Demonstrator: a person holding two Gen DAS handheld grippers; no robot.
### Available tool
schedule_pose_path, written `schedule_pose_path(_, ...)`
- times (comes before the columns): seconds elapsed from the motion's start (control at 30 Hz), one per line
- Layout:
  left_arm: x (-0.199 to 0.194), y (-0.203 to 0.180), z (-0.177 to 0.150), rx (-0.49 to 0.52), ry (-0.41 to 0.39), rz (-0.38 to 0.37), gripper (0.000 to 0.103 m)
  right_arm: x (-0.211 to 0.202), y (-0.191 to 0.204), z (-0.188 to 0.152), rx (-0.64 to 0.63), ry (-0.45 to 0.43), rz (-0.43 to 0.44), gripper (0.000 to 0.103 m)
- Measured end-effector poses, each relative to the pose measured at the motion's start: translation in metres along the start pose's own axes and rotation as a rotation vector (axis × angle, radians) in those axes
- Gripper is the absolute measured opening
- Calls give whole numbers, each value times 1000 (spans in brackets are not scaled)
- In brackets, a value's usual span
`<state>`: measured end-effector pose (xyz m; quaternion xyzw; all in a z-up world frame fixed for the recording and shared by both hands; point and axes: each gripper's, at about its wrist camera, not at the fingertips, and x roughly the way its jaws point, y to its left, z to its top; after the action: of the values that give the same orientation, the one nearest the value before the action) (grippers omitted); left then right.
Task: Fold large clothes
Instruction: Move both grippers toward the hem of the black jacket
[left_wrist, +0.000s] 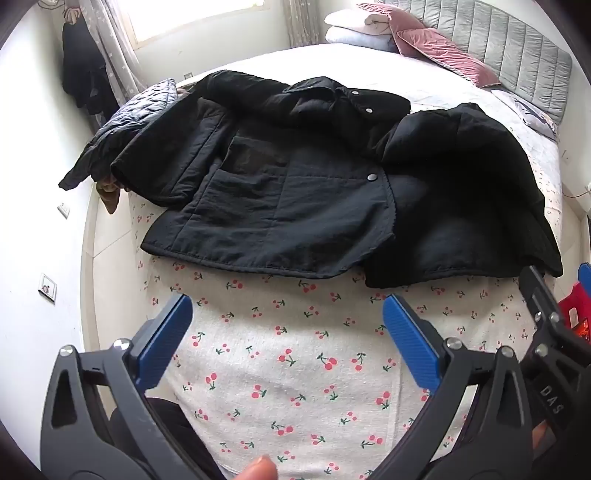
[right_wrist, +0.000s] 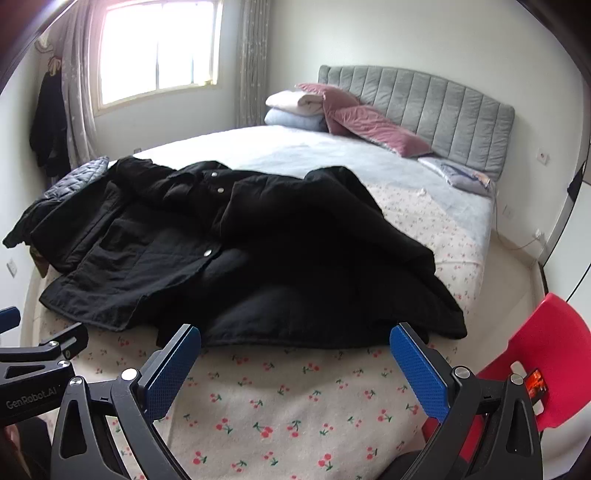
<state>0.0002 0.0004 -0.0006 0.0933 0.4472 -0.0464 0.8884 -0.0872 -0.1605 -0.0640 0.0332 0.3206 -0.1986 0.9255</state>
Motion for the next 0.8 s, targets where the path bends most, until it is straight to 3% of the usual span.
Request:
schedule_pose_path(0.13, 1, 1, -1, -4, 3, 3, 102, 7, -6, 1, 47, 32, 31, 103)
schedule_pose_path(0.53, 8, 6, -2, -7, 12, -7, 102, 14, -1, -2, 32, 71, 8, 103)
schedule_pose_path(0.8, 5, 0, -3, 12, -60, 19, 102, 19, -4, -5, 33, 89, -6, 103)
